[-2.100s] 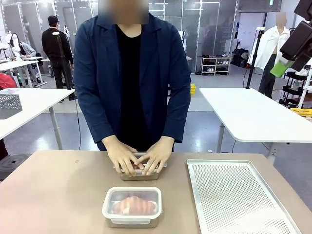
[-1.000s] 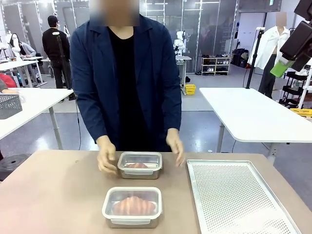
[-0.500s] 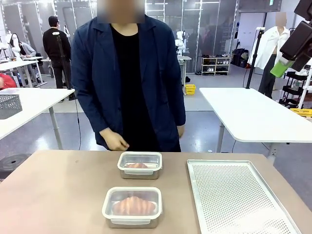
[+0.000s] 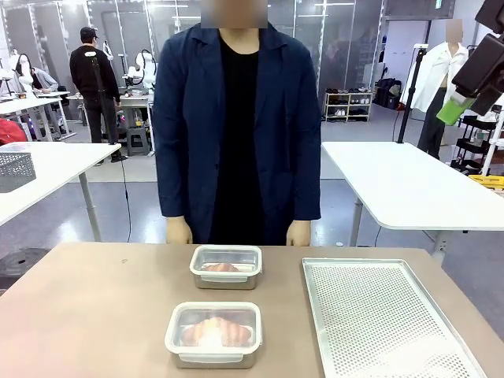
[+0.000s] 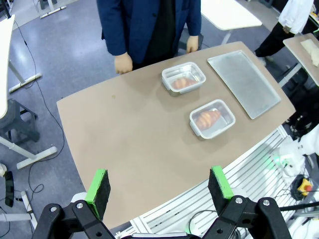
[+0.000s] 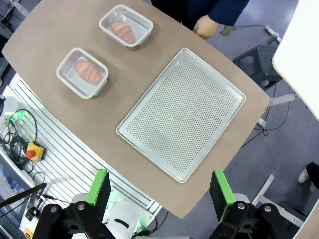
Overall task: Place the bread into the airtight container.
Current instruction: Pick up a Butter Roll and place it into an empty Airtight Container.
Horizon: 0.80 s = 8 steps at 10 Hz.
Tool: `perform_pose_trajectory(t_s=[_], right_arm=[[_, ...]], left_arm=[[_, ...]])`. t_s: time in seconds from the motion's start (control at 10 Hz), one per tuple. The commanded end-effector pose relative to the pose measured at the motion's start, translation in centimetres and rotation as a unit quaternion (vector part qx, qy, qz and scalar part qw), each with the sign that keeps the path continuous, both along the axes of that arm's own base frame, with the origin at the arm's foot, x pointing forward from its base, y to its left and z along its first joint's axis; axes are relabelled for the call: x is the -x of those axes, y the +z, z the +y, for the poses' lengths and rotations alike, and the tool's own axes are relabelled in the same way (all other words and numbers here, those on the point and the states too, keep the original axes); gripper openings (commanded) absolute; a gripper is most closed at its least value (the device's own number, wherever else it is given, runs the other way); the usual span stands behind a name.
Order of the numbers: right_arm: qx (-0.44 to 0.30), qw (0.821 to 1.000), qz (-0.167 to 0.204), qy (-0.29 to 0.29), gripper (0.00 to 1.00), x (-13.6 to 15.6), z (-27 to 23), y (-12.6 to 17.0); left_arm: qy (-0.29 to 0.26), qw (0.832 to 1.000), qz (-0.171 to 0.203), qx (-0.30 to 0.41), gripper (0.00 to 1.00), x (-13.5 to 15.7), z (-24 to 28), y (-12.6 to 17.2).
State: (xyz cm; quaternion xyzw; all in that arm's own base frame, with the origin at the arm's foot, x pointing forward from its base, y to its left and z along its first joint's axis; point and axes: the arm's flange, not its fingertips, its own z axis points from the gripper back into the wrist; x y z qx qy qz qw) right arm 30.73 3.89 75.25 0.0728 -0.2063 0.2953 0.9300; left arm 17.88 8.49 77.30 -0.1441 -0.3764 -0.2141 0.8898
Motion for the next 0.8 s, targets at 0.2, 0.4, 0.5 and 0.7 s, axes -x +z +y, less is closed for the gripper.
perform_pose_trajectory(t_s=[0.2, 0.4, 0.5, 0.7], right_arm=[[0.004, 1.000, -0.005, 0.005, 1.00, -0.01, -0.30, -0.13], [0.004, 1.000, -0.005, 0.005, 1.00, -0.01, -0.30, -0.13], [0.004, 1.000, -0.005, 0.005, 1.00, -0.01, -0.30, -0.13], [0.004, 1.000, -0.005, 0.005, 1.00, -0.01, -0.30, -0.13]], left_arm=[[-0.007, 1.000, -0.002, 0.002, 1.00, 0.06, -0.05, 0.23], [-0.007, 1.000, -0.002, 0.002, 1.00, 0.06, -0.05, 0.23], [-0.007, 1.000, -0.002, 0.002, 1.00, 0.06, -0.05, 0.23], [-0.007, 1.000, -0.002, 0.002, 1.00, 0.06, -0.05, 0.23]])
